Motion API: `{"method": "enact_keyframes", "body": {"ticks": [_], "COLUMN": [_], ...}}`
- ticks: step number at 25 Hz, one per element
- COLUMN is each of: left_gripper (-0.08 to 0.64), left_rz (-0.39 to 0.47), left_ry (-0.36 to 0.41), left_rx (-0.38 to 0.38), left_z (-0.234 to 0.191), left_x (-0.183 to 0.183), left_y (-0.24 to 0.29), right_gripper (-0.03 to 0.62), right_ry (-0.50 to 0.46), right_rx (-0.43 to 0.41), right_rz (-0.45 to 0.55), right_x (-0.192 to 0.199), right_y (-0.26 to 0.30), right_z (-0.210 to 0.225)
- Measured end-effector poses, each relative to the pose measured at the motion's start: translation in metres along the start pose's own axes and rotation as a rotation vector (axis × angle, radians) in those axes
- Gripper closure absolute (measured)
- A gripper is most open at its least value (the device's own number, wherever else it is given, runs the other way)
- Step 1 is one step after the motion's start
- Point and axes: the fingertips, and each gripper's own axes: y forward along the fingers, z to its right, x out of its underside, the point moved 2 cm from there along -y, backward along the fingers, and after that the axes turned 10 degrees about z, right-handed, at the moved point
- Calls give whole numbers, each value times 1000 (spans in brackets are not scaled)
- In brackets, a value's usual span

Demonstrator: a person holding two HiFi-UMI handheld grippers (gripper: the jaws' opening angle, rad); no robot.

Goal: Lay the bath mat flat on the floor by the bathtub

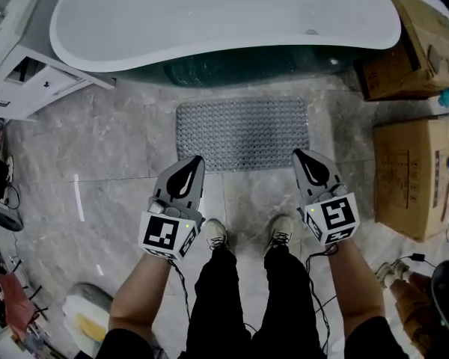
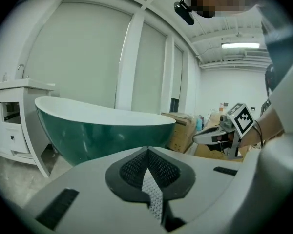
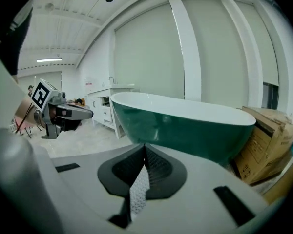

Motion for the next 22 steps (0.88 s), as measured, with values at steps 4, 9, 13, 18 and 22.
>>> {"method": "enact_keyframes", "body": {"ticks": [4, 9, 13, 18, 22], "left_gripper": [543, 543, 543, 544, 543], "left_rz": [-4, 4, 2, 52, 90], "left_ry": [-47, -68, -81, -40, -26], "left_rx": [10, 43, 76, 93, 87], "left_z": [13, 26, 38, 38, 50], "left_x": [-53, -119, -173, -248, -301], "left_y": [-18, -42, -66, -91, -111], "right_gripper": [575, 575, 575, 575, 575], "right_ry": [22, 22, 23, 11, 4], "right_rx": [15, 13, 9, -11, -29], "right_rz": [-5, 7, 20, 67, 106], "right_x": [-55, -130, -190, -268, -313], "right_y": [-20, -46, -71, -83, -101], "right_z": [-15, -33, -48, -66, -75]}}
